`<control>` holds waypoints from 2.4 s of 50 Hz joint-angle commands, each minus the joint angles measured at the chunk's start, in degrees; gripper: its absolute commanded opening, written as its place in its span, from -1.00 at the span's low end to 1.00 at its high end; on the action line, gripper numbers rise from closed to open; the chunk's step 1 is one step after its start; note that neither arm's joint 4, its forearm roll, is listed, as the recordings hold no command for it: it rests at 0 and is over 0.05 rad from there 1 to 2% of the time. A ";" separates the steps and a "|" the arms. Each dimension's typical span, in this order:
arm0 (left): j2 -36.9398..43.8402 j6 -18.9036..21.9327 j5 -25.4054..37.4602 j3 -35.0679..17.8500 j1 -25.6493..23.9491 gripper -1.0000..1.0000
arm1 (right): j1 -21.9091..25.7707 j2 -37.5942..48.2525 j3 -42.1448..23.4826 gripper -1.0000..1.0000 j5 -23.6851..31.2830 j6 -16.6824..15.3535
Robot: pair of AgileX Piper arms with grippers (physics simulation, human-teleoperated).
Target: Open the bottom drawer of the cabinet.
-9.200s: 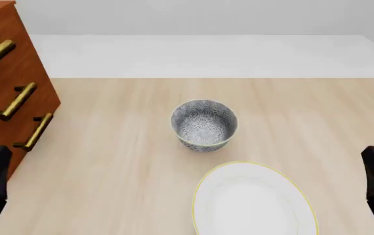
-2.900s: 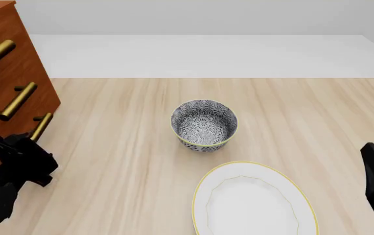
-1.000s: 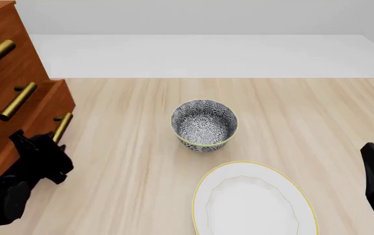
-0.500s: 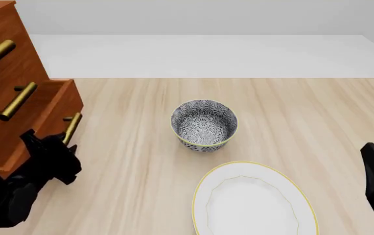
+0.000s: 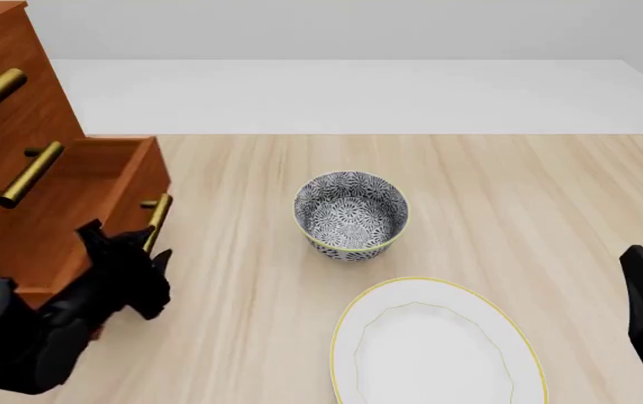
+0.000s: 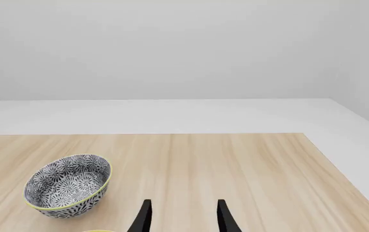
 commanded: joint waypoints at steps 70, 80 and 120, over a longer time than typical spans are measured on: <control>-54.58 -55.22 100.34 -35.69 0.89 1.00 | -0.01 -0.02 0.00 1.00 0.01 -0.01; -52.19 -58.77 98.10 -33.40 2.31 1.00 | -0.01 0.01 0.00 1.00 -0.01 -0.01; -42.99 -66.13 83.93 -22.07 8.00 1.00 | 0.00 0.01 0.00 1.00 -0.01 0.01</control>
